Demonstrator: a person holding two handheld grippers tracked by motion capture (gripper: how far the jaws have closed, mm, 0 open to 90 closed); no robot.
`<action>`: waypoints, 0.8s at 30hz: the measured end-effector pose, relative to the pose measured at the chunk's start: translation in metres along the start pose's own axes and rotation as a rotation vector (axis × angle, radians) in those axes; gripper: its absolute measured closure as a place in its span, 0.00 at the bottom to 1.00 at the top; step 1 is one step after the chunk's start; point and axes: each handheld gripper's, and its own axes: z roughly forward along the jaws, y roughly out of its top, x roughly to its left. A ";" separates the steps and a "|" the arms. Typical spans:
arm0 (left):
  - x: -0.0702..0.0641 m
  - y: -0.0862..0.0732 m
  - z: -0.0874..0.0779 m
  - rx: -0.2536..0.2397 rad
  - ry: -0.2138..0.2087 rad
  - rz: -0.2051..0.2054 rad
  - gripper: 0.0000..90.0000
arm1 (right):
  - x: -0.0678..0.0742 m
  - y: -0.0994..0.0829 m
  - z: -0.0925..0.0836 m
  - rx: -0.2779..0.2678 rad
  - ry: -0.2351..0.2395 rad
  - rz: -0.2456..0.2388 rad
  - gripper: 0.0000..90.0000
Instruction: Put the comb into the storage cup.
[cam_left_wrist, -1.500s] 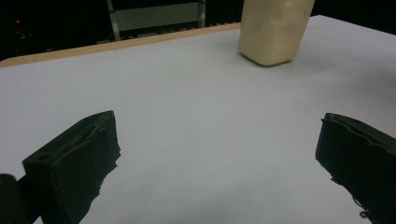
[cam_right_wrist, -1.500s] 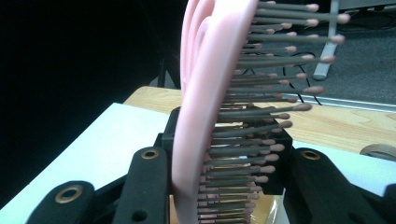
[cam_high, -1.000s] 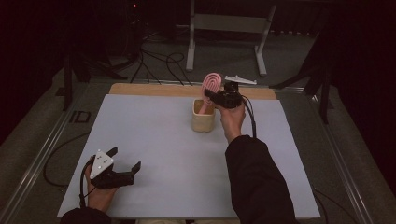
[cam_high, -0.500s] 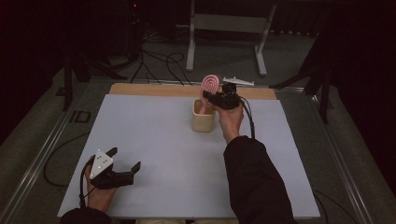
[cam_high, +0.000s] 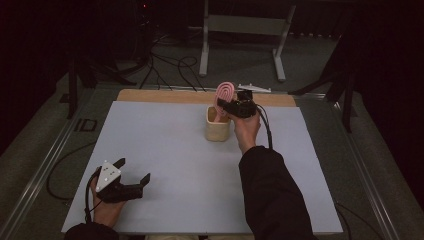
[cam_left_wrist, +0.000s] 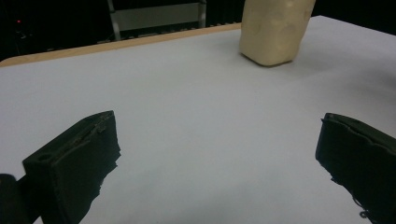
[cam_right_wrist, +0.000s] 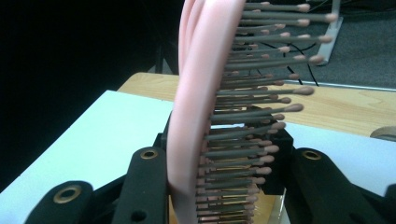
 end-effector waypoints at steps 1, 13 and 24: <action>0.000 0.000 0.000 0.001 0.000 0.001 0.00 | -0.001 -0.001 0.002 0.008 -0.002 0.003 0.69; 0.000 0.000 0.000 0.001 0.001 0.000 0.00 | -0.008 0.000 0.000 0.000 -0.021 0.007 0.52; 0.000 0.000 0.000 0.004 0.001 0.002 0.00 | -0.007 -0.001 -0.001 0.032 -0.065 -0.034 0.28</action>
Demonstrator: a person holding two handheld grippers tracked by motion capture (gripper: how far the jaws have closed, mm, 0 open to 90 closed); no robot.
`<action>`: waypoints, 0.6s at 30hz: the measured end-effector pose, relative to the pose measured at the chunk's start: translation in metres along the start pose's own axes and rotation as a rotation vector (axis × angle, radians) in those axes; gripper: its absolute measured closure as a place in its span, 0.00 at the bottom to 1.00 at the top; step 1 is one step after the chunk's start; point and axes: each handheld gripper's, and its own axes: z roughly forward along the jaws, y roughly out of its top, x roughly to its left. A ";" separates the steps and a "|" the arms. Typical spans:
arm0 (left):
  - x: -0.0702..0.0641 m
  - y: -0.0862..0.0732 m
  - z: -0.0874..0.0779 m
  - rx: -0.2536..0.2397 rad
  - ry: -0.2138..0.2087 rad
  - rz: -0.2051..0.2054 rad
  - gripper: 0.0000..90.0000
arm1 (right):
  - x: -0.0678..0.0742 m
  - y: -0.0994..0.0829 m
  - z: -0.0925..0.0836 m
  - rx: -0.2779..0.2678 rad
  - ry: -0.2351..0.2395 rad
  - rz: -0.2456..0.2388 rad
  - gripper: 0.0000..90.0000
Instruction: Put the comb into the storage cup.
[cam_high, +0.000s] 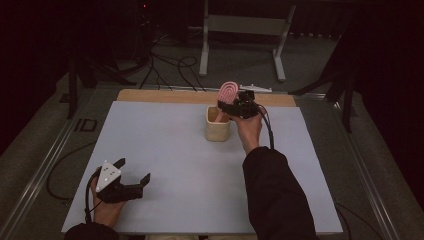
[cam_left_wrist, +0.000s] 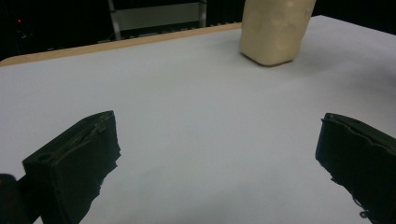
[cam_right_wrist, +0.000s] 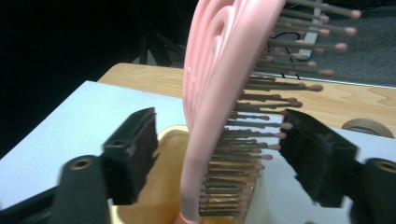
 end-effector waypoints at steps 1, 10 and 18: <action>0.000 0.000 0.000 0.000 0.001 0.000 0.00 | 0.001 0.000 0.000 0.003 -0.012 -0.006 0.19; 0.000 0.000 0.000 0.002 0.004 -0.001 0.00 | 0.006 -0.001 -0.005 0.020 -0.031 -0.070 0.10; 0.000 0.000 0.000 0.003 0.011 -0.008 0.00 | 0.003 -0.006 -0.013 0.017 -0.027 -0.083 0.10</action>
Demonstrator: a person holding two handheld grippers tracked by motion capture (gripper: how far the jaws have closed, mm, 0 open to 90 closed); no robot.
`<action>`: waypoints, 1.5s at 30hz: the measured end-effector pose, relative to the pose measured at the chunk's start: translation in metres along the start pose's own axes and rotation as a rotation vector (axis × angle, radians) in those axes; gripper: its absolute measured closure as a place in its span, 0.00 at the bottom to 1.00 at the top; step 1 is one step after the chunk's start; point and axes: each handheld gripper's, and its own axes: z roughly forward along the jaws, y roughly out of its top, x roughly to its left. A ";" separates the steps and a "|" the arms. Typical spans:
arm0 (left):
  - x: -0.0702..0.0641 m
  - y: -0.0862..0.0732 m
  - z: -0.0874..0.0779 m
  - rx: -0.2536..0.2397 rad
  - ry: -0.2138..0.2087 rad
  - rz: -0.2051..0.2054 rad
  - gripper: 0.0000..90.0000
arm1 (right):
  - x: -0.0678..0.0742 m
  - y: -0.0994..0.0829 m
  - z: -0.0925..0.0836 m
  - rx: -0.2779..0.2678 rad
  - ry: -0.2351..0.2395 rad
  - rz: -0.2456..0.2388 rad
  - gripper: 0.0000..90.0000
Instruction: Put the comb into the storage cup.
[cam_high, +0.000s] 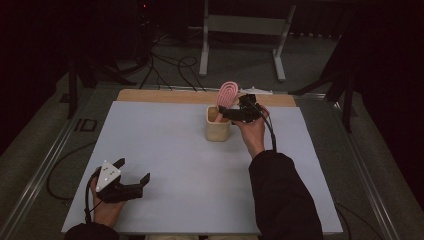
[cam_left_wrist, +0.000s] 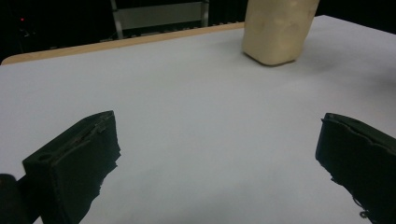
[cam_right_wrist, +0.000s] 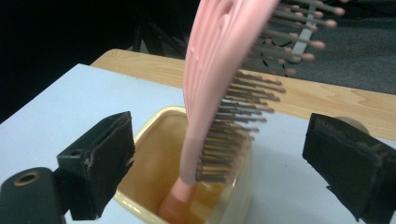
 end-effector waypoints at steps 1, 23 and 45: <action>0.000 0.000 0.000 -0.002 0.002 -0.001 0.00 | -0.001 -0.002 -0.003 -0.002 0.002 -0.002 0.10; 0.000 0.001 0.001 0.002 0.010 -0.003 0.00 | -0.006 -0.026 -0.040 -0.012 0.020 -0.031 0.10; 0.001 0.002 0.001 -0.001 0.020 -0.009 0.00 | 0.005 -0.070 -0.079 -0.036 0.011 -0.126 0.10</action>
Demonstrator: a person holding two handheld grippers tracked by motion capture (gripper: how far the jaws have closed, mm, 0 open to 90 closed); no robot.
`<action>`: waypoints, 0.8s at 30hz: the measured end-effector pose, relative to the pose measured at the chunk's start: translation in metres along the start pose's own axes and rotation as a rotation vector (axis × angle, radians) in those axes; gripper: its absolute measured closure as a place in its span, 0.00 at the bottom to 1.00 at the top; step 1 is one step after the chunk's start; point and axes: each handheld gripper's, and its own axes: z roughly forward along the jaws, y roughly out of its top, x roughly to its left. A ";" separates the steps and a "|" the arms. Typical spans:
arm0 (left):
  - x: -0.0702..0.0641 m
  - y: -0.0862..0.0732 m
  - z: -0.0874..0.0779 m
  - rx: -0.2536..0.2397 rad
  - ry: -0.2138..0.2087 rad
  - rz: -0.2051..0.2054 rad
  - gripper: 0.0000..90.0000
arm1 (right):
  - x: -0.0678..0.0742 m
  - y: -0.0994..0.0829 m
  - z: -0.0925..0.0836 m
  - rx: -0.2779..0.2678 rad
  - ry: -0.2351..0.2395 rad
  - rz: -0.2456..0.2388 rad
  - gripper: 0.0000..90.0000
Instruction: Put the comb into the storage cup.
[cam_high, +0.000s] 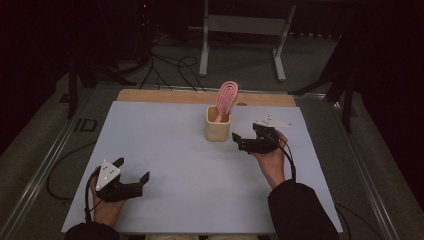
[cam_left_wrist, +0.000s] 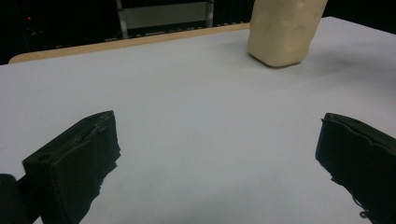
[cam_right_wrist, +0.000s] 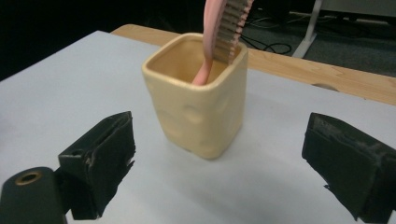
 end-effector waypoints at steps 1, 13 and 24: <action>0.000 0.000 0.000 0.000 0.000 0.000 0.00 | 0.000 0.000 0.000 0.000 0.000 0.000 0.10; 0.000 0.002 -0.001 -0.007 0.008 0.005 0.00 | 0.014 -0.019 -0.031 -0.017 -0.009 -0.080 0.09; 0.002 0.004 -0.003 -0.018 0.013 0.004 0.00 | 0.007 -0.048 -0.054 -0.039 -0.021 -0.041 0.09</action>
